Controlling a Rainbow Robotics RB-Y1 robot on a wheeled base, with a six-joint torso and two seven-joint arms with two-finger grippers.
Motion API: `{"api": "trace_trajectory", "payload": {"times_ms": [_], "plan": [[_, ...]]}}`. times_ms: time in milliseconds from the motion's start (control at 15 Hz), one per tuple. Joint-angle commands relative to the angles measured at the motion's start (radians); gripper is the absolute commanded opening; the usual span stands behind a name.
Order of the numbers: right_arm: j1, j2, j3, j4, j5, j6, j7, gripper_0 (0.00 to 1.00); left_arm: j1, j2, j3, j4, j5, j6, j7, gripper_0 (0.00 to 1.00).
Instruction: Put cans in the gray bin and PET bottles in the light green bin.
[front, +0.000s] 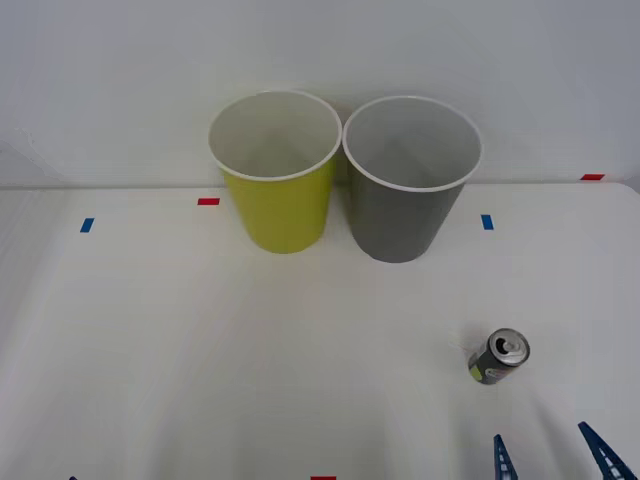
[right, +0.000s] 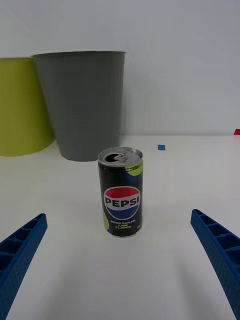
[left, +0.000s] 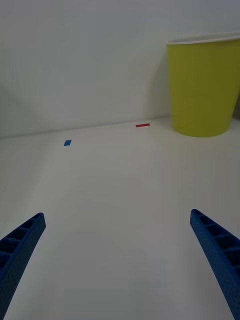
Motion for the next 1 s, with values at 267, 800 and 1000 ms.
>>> {"api": "trace_trajectory", "payload": {"times_ms": [267,800,1000], "plan": [[-0.124,0.044,-0.009,0.053,0.005,0.069,0.003,1.00,0.000,0.000,0.000,0.000,0.000,0.000,0.000,1.00],[-0.208,0.127,-0.040,0.090,0.016,0.155,0.014,1.00,0.000,0.000,0.000,0.000,0.000,0.000,0.000,1.00],[-0.269,0.141,-0.052,0.127,0.028,0.172,0.014,1.00,0.000,0.000,0.000,0.000,0.000,0.000,0.000,1.00]]}}
